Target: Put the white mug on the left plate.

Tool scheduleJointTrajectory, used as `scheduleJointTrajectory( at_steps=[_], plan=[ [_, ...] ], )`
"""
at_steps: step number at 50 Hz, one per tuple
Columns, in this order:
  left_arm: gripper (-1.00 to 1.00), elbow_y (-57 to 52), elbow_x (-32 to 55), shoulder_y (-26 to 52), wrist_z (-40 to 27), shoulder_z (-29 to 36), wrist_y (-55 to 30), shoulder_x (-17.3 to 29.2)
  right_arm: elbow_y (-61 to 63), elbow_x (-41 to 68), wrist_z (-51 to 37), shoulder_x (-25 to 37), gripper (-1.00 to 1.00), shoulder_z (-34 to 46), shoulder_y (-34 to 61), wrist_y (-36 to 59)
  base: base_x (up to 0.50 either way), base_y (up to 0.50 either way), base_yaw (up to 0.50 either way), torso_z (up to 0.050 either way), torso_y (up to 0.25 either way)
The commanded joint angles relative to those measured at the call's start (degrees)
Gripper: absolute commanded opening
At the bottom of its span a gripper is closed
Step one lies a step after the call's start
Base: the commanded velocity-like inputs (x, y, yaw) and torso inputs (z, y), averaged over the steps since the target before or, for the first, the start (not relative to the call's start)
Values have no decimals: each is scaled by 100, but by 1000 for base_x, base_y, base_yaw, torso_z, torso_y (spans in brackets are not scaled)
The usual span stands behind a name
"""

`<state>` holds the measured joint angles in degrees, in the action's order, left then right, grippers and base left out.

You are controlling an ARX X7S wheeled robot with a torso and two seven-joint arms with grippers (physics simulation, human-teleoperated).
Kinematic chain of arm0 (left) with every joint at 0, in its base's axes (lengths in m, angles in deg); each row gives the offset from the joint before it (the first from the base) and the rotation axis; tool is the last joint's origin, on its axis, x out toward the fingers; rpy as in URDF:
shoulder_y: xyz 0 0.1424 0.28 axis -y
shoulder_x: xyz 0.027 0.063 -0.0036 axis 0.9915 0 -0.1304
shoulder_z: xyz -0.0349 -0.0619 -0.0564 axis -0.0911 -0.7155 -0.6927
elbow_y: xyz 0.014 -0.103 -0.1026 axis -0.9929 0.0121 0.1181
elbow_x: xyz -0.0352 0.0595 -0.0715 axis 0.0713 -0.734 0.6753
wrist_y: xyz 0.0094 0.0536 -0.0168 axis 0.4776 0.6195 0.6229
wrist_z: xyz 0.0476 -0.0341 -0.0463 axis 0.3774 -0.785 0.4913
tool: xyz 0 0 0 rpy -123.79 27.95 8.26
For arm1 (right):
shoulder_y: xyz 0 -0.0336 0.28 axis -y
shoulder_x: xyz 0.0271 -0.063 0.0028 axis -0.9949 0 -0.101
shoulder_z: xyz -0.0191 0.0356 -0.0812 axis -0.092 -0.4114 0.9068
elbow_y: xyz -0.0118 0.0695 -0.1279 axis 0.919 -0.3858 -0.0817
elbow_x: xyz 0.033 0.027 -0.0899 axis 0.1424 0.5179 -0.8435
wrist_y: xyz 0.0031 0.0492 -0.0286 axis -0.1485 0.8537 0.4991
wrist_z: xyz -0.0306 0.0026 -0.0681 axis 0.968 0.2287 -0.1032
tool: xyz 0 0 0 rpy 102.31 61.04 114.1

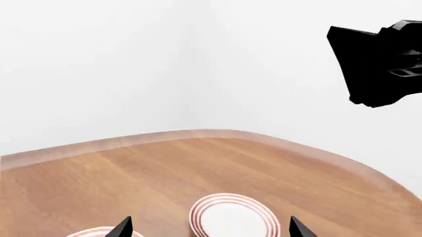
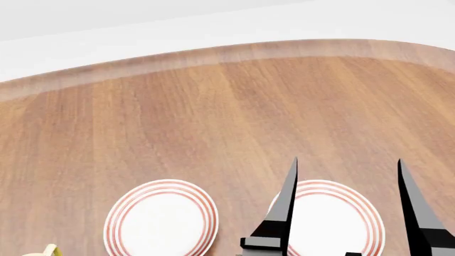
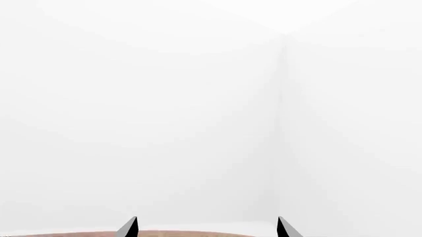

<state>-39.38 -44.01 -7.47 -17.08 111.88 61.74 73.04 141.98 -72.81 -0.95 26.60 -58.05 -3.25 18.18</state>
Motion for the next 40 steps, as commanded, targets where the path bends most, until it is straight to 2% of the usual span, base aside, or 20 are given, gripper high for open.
scheduleJointTrajectory(
  at_steps=[1, 16, 40],
  plan=[
    [100, 580, -452, -256, 303, 363, 326, 27, -48, 14, -5, 11, 100, -6, -9, -17, 0, 0, 0, 0, 0],
    [100, 1232, -937, -328, 482, 837, 481, -54, -19, 41, -87, 79, 100, 55, -5, 34, 0, 0, 0, 0, 0],
    [100, 1705, -1477, -418, 514, 1346, 543, -128, -25, 68, -138, 126, 100, 106, 13, 87, 0, 0, 0, 0, 0]
  ],
)
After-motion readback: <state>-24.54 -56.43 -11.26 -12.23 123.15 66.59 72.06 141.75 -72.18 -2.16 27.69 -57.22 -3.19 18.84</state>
